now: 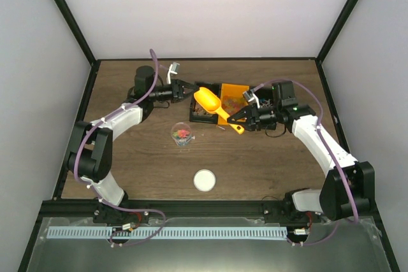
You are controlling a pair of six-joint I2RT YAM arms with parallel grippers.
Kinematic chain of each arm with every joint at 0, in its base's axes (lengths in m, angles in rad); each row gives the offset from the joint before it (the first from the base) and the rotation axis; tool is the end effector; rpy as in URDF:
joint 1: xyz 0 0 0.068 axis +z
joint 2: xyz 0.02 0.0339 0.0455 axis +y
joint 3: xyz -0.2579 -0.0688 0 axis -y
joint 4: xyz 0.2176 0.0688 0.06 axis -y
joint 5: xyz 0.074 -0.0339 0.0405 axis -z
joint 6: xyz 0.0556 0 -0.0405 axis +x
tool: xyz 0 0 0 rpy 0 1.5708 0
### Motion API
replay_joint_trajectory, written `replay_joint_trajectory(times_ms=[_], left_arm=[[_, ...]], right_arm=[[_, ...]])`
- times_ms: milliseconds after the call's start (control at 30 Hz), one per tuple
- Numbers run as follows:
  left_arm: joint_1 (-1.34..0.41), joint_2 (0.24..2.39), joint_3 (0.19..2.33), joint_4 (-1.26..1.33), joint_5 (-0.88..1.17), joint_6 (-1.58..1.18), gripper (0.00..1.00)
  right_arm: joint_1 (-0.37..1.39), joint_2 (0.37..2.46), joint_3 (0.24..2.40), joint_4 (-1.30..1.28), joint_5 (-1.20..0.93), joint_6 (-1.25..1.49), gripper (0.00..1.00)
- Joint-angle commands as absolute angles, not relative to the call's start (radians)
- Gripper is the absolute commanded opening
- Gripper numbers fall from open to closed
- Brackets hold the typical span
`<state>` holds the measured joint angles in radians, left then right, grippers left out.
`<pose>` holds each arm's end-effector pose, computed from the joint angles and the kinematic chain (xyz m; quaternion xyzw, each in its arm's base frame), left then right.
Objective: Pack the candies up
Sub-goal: Adjust the spatula.
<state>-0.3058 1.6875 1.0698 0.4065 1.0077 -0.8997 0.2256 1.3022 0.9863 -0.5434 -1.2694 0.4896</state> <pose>0.3325 -0.1543 0.2708 0.0909 0.7401 -0.6214 0.2406 0.2183 0.1046 0.2830 -0.1054 0.7754 0.6188 0.0682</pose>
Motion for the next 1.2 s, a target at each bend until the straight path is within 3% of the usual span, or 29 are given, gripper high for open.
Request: replay_joint_trajectory(times_ms=[0, 200, 333, 700, 800, 1000, 1167], left_arm=[[-0.306, 1.688, 1.054, 0.409, 1.016, -0.884, 0.08], [-0.307, 1.688, 1.062, 0.428, 1.006, -0.905, 0.04], [-0.307, 1.695, 1.064, 0.466, 1.004, -0.945, 0.04], [-0.307, 1.723, 1.041, 0.559, 0.977, -1.065, 0.04], [-0.307, 1.723, 1.034, 0.567, 0.966, -1.073, 0.04], [-0.307, 1.721, 1.013, 0.618, 0.942, -1.117, 0.04], [-0.305, 1.729, 1.004, 0.677, 0.914, -1.167, 0.04]], right_arm=[[0.219, 1.305, 1.014, -0.534, -1.29, 0.479, 0.01], [0.219, 1.299, 1.007, -0.537, -1.29, 0.48, 0.01], [0.218, 1.298, 1.001, -0.525, -1.291, 0.491, 0.07], [0.218, 1.306, 1.001, -0.496, -1.274, 0.521, 0.47], [0.218, 1.304, 1.0, -0.485, -1.256, 0.531, 0.5], [0.205, 1.247, 1.021, -0.454, -1.042, 0.576, 0.73], [0.144, 1.143, 0.988, -0.372, -0.829, 0.704, 0.79]])
